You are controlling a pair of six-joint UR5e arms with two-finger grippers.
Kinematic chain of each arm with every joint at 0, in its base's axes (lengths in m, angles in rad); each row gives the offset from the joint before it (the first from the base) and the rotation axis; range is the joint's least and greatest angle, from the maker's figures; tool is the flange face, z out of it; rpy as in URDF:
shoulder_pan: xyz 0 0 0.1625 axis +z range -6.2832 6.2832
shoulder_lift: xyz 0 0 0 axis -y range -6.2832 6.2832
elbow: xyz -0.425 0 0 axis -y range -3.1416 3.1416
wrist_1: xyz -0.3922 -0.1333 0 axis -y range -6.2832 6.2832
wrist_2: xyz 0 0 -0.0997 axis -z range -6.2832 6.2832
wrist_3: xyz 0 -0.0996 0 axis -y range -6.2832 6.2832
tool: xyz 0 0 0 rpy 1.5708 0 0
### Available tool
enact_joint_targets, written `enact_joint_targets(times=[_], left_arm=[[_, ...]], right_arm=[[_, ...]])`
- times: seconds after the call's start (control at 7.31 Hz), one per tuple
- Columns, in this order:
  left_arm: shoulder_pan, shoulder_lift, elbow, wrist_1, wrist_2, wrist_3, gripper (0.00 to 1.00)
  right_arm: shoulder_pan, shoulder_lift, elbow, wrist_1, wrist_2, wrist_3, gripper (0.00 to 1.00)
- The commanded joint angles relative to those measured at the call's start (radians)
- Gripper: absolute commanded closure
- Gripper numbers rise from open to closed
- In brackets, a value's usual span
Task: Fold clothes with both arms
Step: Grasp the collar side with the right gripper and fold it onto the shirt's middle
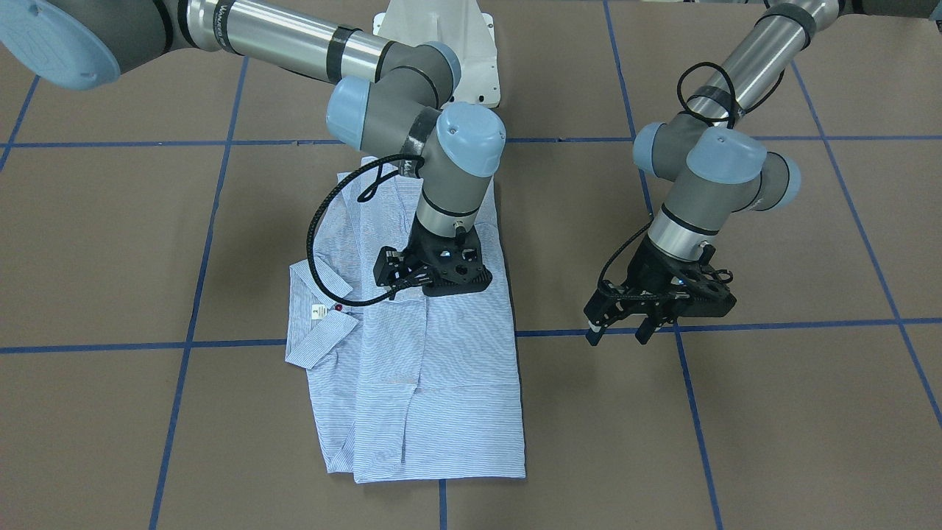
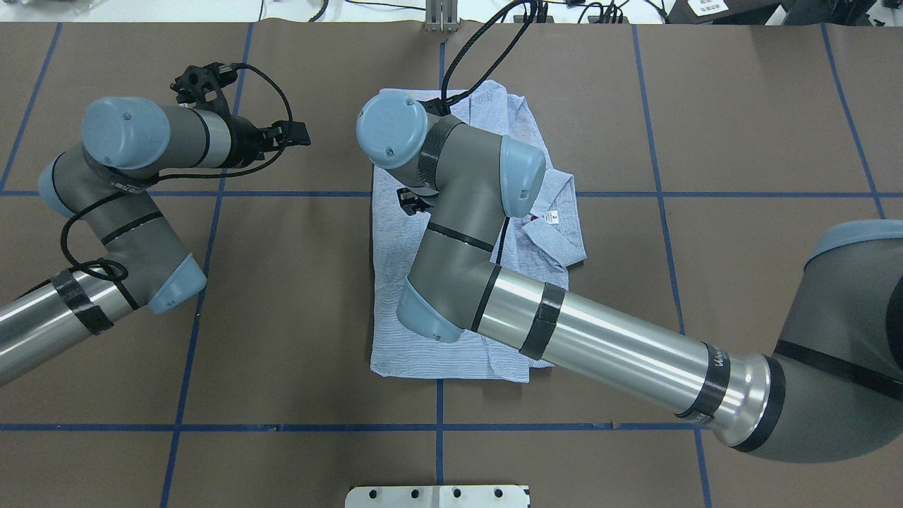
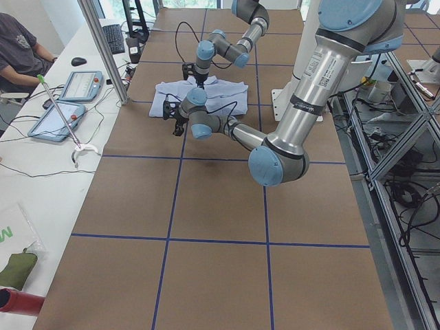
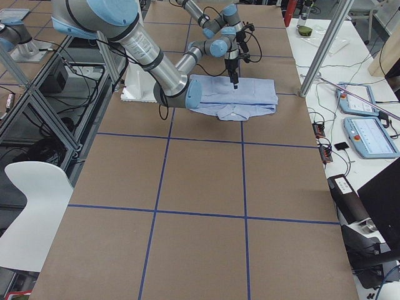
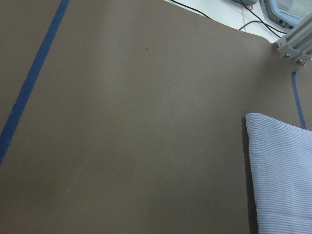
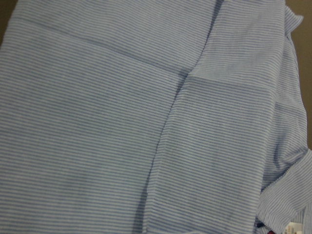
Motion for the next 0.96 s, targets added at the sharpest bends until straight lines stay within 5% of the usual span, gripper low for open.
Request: enact_joint_targets(times=[0.0,0.82], left_arm=[[0.003,-0.002,-0.001,-0.004,0.0,-0.003,0.0],[0.004,0.0,0.001,-0.005,0.0,-0.003,0.0]], right_arm=[[-0.018,0.008,-0.037,-0.029,-0.043,-0.06,0.0],[-0.049,0.006,-0.056,-0.027,-0.109,-0.082,0.0]])
